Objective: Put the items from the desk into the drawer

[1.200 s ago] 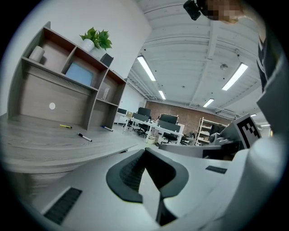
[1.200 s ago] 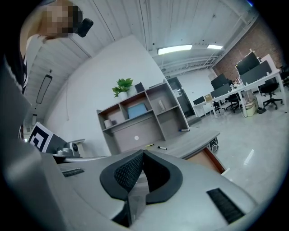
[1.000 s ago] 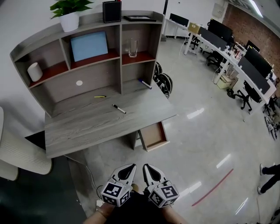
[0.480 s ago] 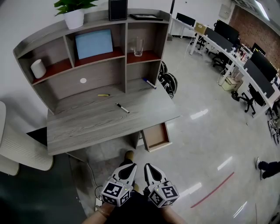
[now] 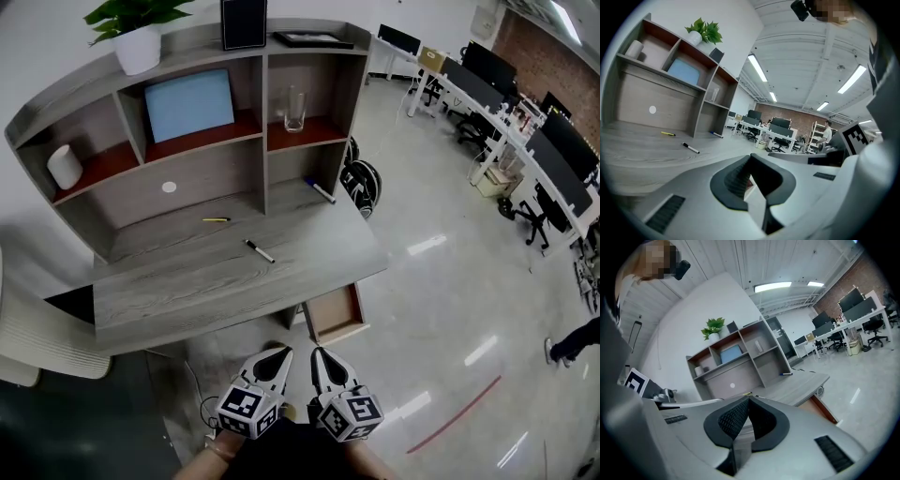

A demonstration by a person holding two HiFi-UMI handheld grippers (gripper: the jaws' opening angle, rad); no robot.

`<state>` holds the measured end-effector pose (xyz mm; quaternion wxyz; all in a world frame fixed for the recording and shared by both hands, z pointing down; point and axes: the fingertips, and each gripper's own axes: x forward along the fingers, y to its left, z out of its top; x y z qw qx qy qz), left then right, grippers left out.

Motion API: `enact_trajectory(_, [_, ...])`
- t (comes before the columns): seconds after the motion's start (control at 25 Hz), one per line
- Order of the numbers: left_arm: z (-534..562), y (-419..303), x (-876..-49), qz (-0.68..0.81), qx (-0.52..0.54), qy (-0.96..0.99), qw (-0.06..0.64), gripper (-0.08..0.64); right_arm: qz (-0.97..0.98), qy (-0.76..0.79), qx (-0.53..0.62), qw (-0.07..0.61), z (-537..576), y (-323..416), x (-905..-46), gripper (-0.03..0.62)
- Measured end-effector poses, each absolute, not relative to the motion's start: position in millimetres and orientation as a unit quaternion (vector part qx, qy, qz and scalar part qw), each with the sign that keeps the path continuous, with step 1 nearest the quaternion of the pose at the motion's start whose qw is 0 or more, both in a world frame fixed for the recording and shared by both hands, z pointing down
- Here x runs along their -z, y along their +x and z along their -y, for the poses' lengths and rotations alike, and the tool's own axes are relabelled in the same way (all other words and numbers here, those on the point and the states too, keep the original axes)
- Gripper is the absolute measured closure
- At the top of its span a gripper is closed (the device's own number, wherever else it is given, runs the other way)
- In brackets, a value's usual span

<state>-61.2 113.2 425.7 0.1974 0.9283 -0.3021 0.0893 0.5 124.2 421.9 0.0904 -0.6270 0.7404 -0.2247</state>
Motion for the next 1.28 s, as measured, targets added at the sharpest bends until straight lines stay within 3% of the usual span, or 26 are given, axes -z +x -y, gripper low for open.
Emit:
enact_trajectory(1.04, [87, 0, -408, 0.251, -0.082, 0.944, 0.196, 0.534, -0.709, -0.670, 0.209, 0.066, 62, 59, -413, 0.565])
enact_trajectory(1.28, [120, -3, -425, 0.254, -0.108, 0.940, 0.200, 0.534, -0.709, -0.670, 0.218, 0.027, 99, 55, -414, 0.563])
